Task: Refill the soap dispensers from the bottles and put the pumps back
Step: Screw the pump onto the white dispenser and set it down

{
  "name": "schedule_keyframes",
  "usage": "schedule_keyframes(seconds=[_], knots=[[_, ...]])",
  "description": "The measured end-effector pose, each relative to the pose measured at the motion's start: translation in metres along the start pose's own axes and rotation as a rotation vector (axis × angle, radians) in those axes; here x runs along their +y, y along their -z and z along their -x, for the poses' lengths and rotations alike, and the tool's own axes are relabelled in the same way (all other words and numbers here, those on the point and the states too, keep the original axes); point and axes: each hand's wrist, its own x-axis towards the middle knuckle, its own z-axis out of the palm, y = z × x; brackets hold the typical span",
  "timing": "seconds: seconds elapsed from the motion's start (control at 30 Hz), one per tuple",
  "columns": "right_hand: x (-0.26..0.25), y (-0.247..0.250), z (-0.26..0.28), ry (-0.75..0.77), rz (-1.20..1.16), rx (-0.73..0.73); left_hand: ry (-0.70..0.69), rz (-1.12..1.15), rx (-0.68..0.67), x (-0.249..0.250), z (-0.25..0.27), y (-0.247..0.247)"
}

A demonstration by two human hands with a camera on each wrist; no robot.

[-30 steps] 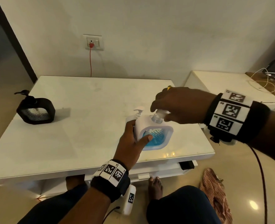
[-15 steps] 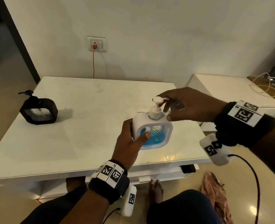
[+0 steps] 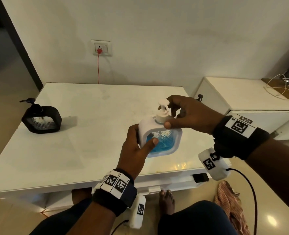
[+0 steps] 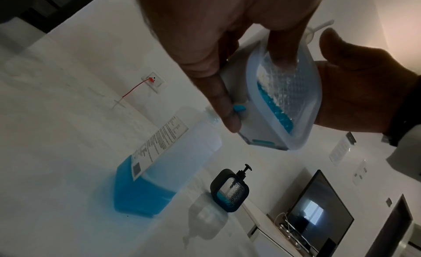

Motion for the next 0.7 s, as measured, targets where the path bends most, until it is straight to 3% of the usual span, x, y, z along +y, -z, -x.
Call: schedule_keyframes(seconds=[0.43, 0.7], knots=[[0.000, 0.000, -0.003, 0.047, -0.069, 0.012, 0.005, -0.040, 0.009, -0.002, -0.003, 0.006], [-0.005, -0.010, -0.003, 0.069, 0.000, 0.123, -0.001, 0.015, 0.009, -0.001, -0.004, 0.006]])
